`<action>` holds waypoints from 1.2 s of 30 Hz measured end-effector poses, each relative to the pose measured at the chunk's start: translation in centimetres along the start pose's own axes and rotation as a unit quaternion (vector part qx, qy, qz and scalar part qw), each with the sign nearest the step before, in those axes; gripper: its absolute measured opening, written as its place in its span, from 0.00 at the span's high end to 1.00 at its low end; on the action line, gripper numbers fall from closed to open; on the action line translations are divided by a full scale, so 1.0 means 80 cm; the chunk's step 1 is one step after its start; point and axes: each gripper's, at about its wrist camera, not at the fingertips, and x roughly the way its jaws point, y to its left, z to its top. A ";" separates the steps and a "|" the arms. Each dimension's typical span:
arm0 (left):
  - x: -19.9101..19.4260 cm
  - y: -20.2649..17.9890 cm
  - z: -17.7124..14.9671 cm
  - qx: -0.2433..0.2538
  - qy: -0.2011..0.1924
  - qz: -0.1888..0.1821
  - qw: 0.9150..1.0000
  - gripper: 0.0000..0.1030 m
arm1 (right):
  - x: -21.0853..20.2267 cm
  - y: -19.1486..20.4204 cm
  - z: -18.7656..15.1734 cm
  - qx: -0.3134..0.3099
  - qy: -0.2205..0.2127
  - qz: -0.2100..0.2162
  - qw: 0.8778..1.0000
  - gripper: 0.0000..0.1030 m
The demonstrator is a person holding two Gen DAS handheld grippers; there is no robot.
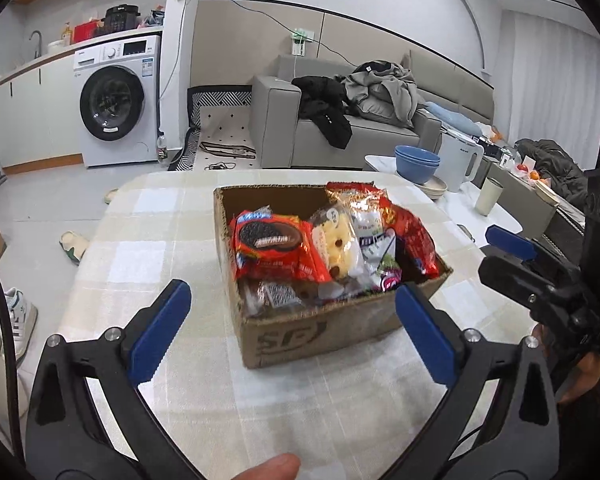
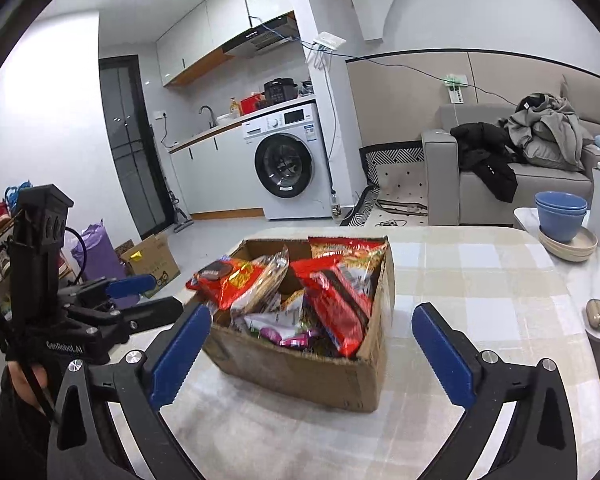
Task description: Organize snacks
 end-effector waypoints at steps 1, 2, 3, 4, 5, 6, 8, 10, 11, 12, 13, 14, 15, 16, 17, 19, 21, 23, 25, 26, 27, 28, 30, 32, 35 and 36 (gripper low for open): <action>-0.005 -0.001 -0.006 0.002 -0.001 0.003 1.000 0.01 | -0.004 0.001 -0.005 -0.003 0.000 0.000 1.000 0.00; -0.010 0.000 -0.011 0.003 -0.002 0.006 1.000 0.01 | -0.006 0.001 -0.009 -0.006 0.002 -0.001 1.000 0.00; -0.014 0.000 -0.016 0.004 -0.004 0.009 1.000 0.01 | -0.008 0.003 -0.013 -0.009 0.003 0.000 1.000 0.00; -0.018 0.000 -0.022 0.005 -0.006 0.010 1.000 0.01 | -0.011 0.004 -0.017 -0.011 0.005 0.000 1.000 0.00; -0.022 0.001 -0.026 0.004 -0.007 0.010 1.000 0.01 | -0.013 0.007 -0.021 -0.014 0.005 0.001 1.000 0.00; -0.024 0.003 -0.031 0.003 -0.006 0.009 1.000 0.01 | -0.015 0.008 -0.024 -0.016 0.005 0.000 1.000 0.00; -0.026 0.008 -0.042 0.000 0.000 0.005 1.000 0.01 | -0.019 0.011 -0.032 -0.021 0.005 0.000 1.000 0.00; -0.027 0.012 -0.052 0.001 0.003 0.006 1.000 0.01 | -0.022 0.013 -0.039 -0.025 0.006 0.002 1.000 0.00; -0.027 0.013 -0.056 0.002 0.002 0.009 1.000 0.01 | -0.023 0.014 -0.043 -0.027 0.005 0.003 1.000 0.00; -0.027 0.015 -0.062 0.003 0.000 0.014 1.000 0.01 | -0.024 0.015 -0.047 -0.027 0.005 0.004 1.000 0.00; -0.028 0.016 -0.067 0.004 -0.004 0.019 1.000 0.01 | -0.023 0.015 -0.051 -0.027 0.006 0.005 1.000 0.00; -0.027 0.015 -0.070 0.004 -0.005 0.021 1.000 0.01 | -0.021 0.014 -0.053 -0.027 0.008 0.005 1.000 0.00; -0.027 0.016 -0.073 0.004 -0.007 0.023 1.000 0.01 | -0.019 0.013 -0.055 -0.026 0.010 0.004 1.000 0.00; -0.027 0.017 -0.077 0.003 -0.010 0.025 1.000 0.01 | -0.017 0.012 -0.057 -0.026 0.011 0.005 1.000 0.00; -0.026 0.018 -0.078 0.004 -0.012 0.026 1.000 0.01 | -0.015 0.011 -0.060 -0.026 0.012 0.004 1.000 0.00; -0.026 0.019 -0.082 0.005 -0.020 0.029 0.999 0.01 | -0.012 0.010 -0.062 -0.024 0.010 0.003 1.000 0.00; -0.025 0.019 -0.084 0.008 -0.026 0.029 0.999 0.01 | -0.010 0.010 -0.064 -0.031 0.011 0.001 0.999 0.00; -0.024 0.017 -0.088 0.011 -0.035 0.032 0.999 0.01 | -0.013 0.012 -0.068 -0.036 0.000 0.001 0.999 0.00; -0.023 0.016 -0.091 0.015 -0.040 0.034 0.999 0.01 | -0.013 0.009 -0.069 -0.037 -0.009 0.003 0.999 0.00; -0.022 0.016 -0.090 0.015 -0.040 0.034 0.998 0.01 | -0.013 0.009 -0.070 -0.036 -0.012 0.005 0.999 0.00; -0.021 0.016 -0.092 0.016 -0.042 0.034 0.998 0.01 | -0.014 0.009 -0.071 -0.035 -0.015 0.007 0.999 0.00; -0.021 0.016 -0.093 0.017 -0.046 0.034 0.998 0.01 | -0.015 0.009 -0.071 -0.035 -0.018 0.007 0.999 0.00; -0.021 0.016 -0.095 0.017 -0.053 0.034 0.998 0.01 | -0.017 0.009 -0.071 -0.035 -0.026 0.010 0.999 0.00; -0.022 0.016 -0.097 0.018 -0.058 0.034 0.998 0.01 | -0.020 0.009 -0.073 -0.037 -0.034 0.013 0.999 0.00; -0.023 0.018 -0.099 0.018 -0.064 0.037 0.997 0.01 | -0.023 0.010 -0.072 -0.040 -0.043 0.018 0.998 0.00; -0.023 0.019 -0.099 0.018 -0.065 0.037 0.997 0.01 | -0.025 0.010 -0.073 -0.041 -0.044 0.019 0.998 0.00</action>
